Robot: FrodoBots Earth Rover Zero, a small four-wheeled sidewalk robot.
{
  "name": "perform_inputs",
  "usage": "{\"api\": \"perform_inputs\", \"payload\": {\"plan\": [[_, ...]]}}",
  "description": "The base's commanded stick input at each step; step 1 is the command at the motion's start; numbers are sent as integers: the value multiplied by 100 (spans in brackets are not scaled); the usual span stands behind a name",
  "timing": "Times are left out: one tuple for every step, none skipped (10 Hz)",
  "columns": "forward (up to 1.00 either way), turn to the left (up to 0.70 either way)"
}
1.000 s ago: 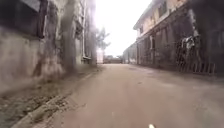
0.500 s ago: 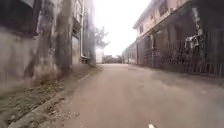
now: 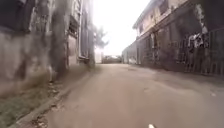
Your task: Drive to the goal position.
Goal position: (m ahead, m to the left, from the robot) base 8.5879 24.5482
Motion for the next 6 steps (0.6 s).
{"api": "perform_inputs", "payload": {"plan": [[50, 0], [50, 0], [50, 0], [50, 0], [50, 0], [50, 0]]}}
